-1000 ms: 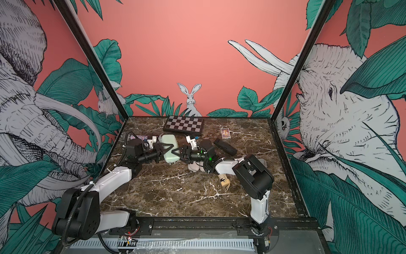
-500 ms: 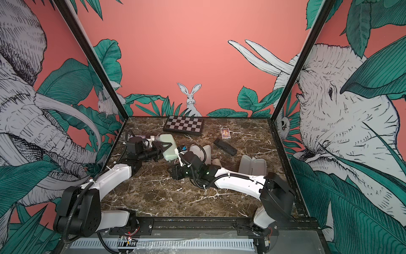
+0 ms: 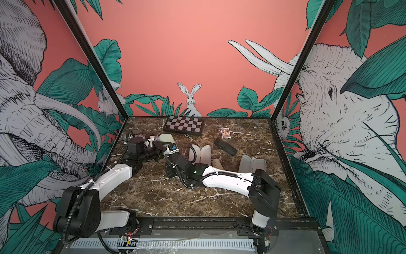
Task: Put umbrellas into zippered umbrella sleeves
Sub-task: Zip the zipper on the umbrella sleeve.
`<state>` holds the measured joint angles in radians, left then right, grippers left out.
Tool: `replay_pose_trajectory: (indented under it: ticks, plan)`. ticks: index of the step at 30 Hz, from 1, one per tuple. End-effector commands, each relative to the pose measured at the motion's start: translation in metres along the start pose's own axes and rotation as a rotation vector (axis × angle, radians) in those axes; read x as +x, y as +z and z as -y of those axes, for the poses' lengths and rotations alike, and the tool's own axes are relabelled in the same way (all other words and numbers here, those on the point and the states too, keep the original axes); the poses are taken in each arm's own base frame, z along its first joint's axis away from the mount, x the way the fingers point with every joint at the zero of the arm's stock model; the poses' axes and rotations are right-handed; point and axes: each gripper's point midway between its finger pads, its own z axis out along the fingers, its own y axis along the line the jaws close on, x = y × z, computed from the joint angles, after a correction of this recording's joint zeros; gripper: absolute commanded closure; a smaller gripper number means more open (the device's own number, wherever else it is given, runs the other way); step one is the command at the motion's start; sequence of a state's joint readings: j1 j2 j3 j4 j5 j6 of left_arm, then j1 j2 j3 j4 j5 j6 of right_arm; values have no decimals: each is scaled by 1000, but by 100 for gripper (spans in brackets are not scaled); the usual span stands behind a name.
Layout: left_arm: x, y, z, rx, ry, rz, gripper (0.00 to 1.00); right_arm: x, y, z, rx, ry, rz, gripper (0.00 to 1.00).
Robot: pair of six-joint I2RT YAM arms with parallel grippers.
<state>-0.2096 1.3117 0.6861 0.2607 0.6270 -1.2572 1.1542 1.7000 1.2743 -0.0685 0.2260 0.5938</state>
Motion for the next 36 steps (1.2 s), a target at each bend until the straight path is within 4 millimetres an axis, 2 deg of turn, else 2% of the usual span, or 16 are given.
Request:
replay_pose_trajectory:
  ticks: [1,2,13,18,20,23,26,27,30,36]
  plan:
    - [-3,-8,39,105,62,25,78,-4,2,11,79,-15,10,64]
    - [-3,-8,39,105,61,24,78,-12,1,7,80,-11,26,64]
    - [3,-5,34,101,56,12,79,-26,11,11,112,-6,73,72]
    - [6,-5,34,104,55,1,80,-30,16,18,127,-1,85,84]
    - [7,-5,34,103,57,-5,80,-31,16,22,143,-1,93,94]
    - [10,-6,31,93,53,-18,80,-30,16,34,173,10,91,100]
    - [7,-9,33,94,55,-10,80,-23,15,51,194,26,69,100]
    - [7,-10,36,101,54,-13,80,-12,17,59,207,16,43,100]
    - [9,-12,44,112,58,-40,81,-2,16,79,226,3,13,100]
    - [13,-17,41,95,81,-88,85,4,14,98,164,7,-20,100]
